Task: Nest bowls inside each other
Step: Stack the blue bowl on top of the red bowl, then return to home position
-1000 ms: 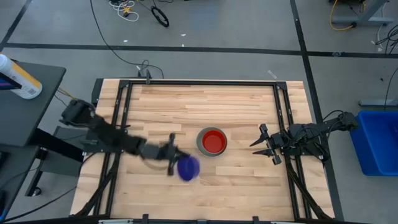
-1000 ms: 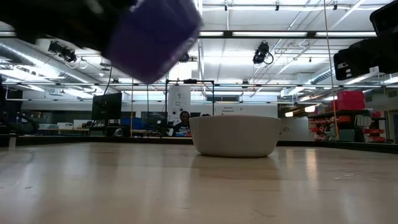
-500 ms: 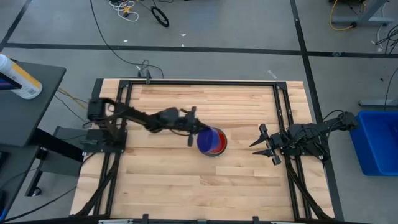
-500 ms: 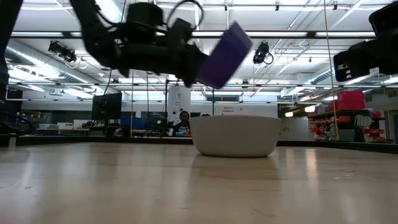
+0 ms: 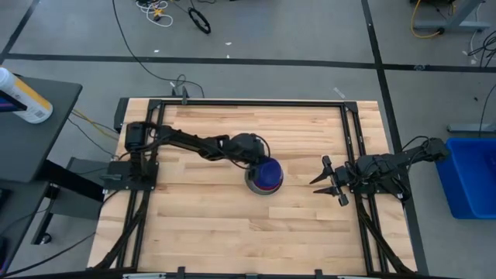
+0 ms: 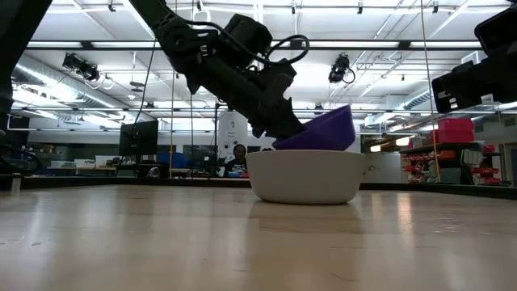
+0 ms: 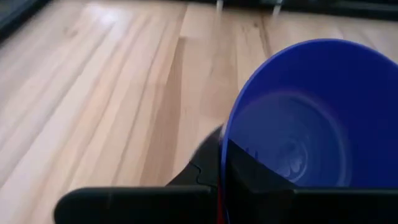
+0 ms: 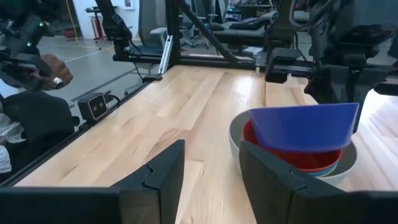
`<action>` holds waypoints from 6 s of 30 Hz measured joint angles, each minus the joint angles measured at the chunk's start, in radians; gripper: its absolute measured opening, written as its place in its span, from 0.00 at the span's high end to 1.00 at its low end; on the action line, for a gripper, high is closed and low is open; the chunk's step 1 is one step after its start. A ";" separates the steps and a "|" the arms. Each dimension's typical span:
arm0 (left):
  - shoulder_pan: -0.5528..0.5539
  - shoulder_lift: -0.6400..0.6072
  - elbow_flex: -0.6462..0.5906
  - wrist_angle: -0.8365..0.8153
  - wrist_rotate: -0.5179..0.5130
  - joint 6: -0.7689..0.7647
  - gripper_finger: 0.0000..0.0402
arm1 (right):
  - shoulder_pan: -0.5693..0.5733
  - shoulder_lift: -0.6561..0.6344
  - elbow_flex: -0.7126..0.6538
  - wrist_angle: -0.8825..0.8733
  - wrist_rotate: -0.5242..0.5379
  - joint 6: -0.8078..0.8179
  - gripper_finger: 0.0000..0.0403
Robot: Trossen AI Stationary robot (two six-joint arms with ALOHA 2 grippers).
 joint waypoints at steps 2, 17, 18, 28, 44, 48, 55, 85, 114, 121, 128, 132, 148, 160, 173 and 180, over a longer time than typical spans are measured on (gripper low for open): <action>0.005 0.000 0.019 -0.063 0.001 -0.016 0.99 | 0.000 0.002 0.000 0.000 0.000 0.000 0.59; 0.012 -0.003 0.086 -0.365 0.004 -0.048 0.99 | 0.000 0.004 0.000 0.000 0.001 0.029 0.59; 0.013 -0.003 0.090 -0.381 0.014 -0.048 0.99 | 0.000 0.004 0.000 0.000 0.000 0.031 0.59; 0.013 -0.003 0.092 -0.371 0.017 -0.064 0.93 | 0.000 0.004 0.000 0.000 0.001 0.033 0.60; 0.011 -0.001 0.108 -0.345 0.040 -0.064 0.41 | 0.000 0.005 0.000 0.000 0.001 0.074 0.60; 0.011 -0.001 0.150 -0.354 0.078 -0.044 0.28 | 0.000 0.005 0.000 0.000 0.001 0.074 0.59; 0.010 -0.001 0.218 -0.461 0.085 -0.033 0.20 | 0.000 0.014 0.000 0.000 0.000 0.081 0.60; -0.028 -0.003 0.209 -0.136 -0.103 0.018 0.60 | 0.000 0.082 0.000 0.000 0.000 0.101 0.59; -0.022 0.040 -0.030 0.250 -0.139 -0.101 1.00 | 0.000 0.082 0.000 0.000 0.002 0.100 0.59; -0.024 0.159 0.022 0.285 -0.149 -0.117 1.00 | 0.000 0.083 0.000 0.000 0.002 0.100 0.60; -0.030 0.091 0.035 0.276 -0.149 -0.064 1.00 | 0.000 0.082 0.000 0.000 0.001 0.100 0.59; -0.038 -0.012 0.034 0.148 -0.165 -0.008 1.00 | 0.000 0.083 0.000 0.000 0.002 0.100 0.59; -0.327 -0.699 -0.269 -0.285 -0.513 0.067 1.00 | 0.000 0.102 0.000 0.000 -0.001 0.126 0.59; -0.708 -1.341 -0.867 -0.130 -0.460 -0.175 0.92 | 0.000 0.102 0.000 0.000 0.000 0.083 0.60; -0.917 -1.610 -1.070 -0.053 -0.433 -0.032 0.84 | 0.000 0.102 0.000 0.000 -0.002 0.111 0.59; -0.918 -1.597 -1.071 -0.134 -0.404 -0.200 0.84 | 0.000 0.099 0.000 0.130 -0.288 0.024 0.60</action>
